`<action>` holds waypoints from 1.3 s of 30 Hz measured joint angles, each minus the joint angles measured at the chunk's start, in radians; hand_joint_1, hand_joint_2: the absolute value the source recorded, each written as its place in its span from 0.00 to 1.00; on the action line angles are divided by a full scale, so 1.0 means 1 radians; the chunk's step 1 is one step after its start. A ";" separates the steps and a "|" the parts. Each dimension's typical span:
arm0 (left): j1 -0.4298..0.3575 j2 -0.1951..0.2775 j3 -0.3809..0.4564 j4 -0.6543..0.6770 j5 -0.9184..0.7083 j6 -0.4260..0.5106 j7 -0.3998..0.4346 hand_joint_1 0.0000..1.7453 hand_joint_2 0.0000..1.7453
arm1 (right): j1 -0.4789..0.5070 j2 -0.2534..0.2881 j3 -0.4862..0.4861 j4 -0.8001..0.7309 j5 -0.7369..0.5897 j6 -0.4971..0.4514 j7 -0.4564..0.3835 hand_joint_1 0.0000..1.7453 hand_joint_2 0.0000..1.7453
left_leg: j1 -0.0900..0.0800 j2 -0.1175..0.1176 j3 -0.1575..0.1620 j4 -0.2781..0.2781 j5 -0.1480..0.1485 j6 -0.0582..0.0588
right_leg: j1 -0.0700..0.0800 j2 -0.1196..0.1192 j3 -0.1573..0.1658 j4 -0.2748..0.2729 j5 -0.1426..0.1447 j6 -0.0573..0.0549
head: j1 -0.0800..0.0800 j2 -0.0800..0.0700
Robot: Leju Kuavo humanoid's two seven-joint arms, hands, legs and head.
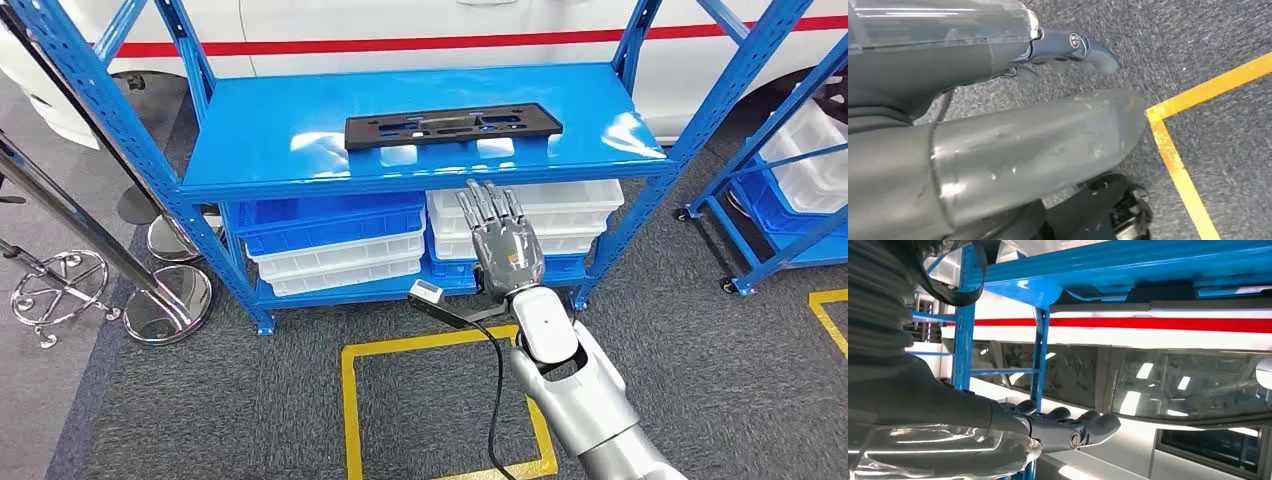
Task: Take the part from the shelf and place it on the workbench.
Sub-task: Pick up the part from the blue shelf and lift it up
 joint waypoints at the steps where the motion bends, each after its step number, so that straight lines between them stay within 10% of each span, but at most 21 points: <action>1: 0.000 -0.001 -0.001 0.000 0.001 0.000 0.000 0.00 0.00 | 0.000 -0.001 -0.002 0.000 0.000 0.000 0.000 0.00 1.00 | 0.001 0.000 0.004 -0.002 0.001 0.004 | -0.001 0.000 -0.001 0.005 -0.003 0.003 | 0.000 0.000; 8: -0.003 -0.007 -0.013 0.000 0.003 0.002 0.001 0.00 0.00 | 0.004 -0.010 -0.018 0.006 0.000 -0.001 0.000 0.00 1.00 | 0.003 -0.001 0.022 -0.005 -0.008 0.019 | -0.011 0.001 -0.152 0.262 -0.108 0.017 | 0.000 0.000; 13: -0.003 -0.013 -0.016 0.000 0.003 0.003 0.002 0.00 0.00 | 0.003 -0.014 -0.026 0.008 0.000 -0.001 -0.001 0.00 1.00 | 0.002 -0.004 0.052 -0.007 -0.034 0.001 | -0.005 -0.001 -0.056 0.013 0.027 0.003 | 0.000 0.000; 18: -0.005 -0.015 -0.016 0.000 0.003 0.004 0.006 0.00 0.00 | 0.002 -0.013 -0.041 0.009 0.000 0.003 -0.015 0.00 1.00 | 0.001 -0.002 0.052 0.033 -0.052 -0.024 | -0.005 0.002 -0.020 -0.016 0.013 -0.031 | 0.001 0.000; 22: -0.002 -0.015 -0.016 0.000 0.004 0.004 0.011 0.00 0.00 | 0.008 -0.007 -0.059 0.009 0.000 0.002 -0.037 0.00 1.00 | 0.002 -0.002 -0.081 0.245 -0.127 -0.030 | -0.002 0.002 0.010 -0.020 -0.009 -0.046 | 0.000 0.000; 24: 0.003 -0.015 -0.017 0.000 0.005 0.006 0.014 0.00 0.00 | 0.016 -0.005 -0.065 0.009 0.000 0.002 -0.041 0.00 1.00 | 0.001 -0.002 -0.119 0.255 -0.110 -0.028 | 0.000 0.005 0.031 -0.020 -0.025 -0.046 | 0.000 0.000; 27: 0.007 -0.015 -0.016 0.000 0.009 0.006 0.015 0.00 0.00 | 0.021 -0.002 -0.070 0.009 0.000 0.003 -0.045 0.00 1.00 | -0.005 -0.002 -0.083 0.083 0.021 -0.009 | 0.004 0.007 0.065 -0.020 -0.053 -0.041 | 0.001 0.000; 29: 0.006 -0.015 -0.016 -0.001 0.010 0.006 0.016 0.00 0.00 | 0.024 0.000 -0.073 0.009 0.000 0.003 -0.048 0.00 1.00 | -0.013 -0.003 -0.065 0.017 0.053 0.002 | 0.004 0.008 0.074 -0.019 -0.065 -0.030 | 0.001 0.000; 33: 0.009 -0.018 -0.017 -0.001 0.010 0.006 0.016 0.00 0.00 | 0.027 0.001 -0.080 0.003 0.000 0.003 -0.051 0.00 1.00 | -0.011 -0.006 -0.027 -0.012 0.049 0.022 | 0.001 0.007 0.075 0.016 -0.070 -0.006 | 0.001 0.000; 37: 0.004 -0.020 -0.017 -0.001 0.011 0.006 0.016 0.00 0.00 | 0.030 0.001 -0.086 0.000 0.000 0.002 -0.053 0.00 1.00 | -0.007 -0.006 0.004 -0.024 0.031 0.032 | -0.009 0.006 -0.057 0.210 -0.142 0.014 | 0.001 0.000; 39: 0.007 -0.021 -0.017 -0.001 0.011 0.006 0.016 0.00 0.00 | 0.038 0.001 -0.087 0.001 0.000 0.002 -0.055 0.00 1.00 | -0.006 -0.008 0.023 -0.023 0.015 0.030 | -0.016 0.006 -0.101 0.230 -0.133 0.022 | 0.001 0.000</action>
